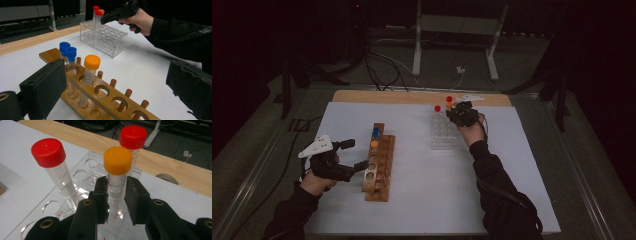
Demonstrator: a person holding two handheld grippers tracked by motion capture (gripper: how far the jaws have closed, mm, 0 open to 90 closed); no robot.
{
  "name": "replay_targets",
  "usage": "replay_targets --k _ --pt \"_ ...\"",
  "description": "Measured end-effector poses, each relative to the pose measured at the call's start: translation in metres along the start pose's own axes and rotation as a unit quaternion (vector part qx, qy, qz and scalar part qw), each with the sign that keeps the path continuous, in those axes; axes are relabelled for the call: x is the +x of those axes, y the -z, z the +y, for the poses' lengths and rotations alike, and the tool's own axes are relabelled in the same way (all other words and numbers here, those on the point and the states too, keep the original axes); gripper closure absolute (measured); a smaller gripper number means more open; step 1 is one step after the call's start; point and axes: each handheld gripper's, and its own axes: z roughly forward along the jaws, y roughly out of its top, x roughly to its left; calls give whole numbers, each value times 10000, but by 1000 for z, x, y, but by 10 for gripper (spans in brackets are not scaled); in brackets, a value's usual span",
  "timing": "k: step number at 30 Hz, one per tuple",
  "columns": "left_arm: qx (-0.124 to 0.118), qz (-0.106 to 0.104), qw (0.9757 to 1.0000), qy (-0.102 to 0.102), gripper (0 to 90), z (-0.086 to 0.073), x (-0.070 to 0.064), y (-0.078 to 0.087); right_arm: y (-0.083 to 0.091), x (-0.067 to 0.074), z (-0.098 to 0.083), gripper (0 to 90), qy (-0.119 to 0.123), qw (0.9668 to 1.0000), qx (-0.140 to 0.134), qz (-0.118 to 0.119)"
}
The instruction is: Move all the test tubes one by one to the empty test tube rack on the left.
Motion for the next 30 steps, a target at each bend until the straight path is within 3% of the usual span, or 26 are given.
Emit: replay_targets --k 6,14,30 --pt "-2 -2 10000 17 39 0 0 0 -2 0 2 749 -46 10000 19 -31" --pt "18 -22 10000 0 40 0 0 -1 9 4 11 752 137 9998 -41 -132" --pt "19 -60 10000 -39 40 3 -2 0 54 11 33 752 524 9977 -404 -169"
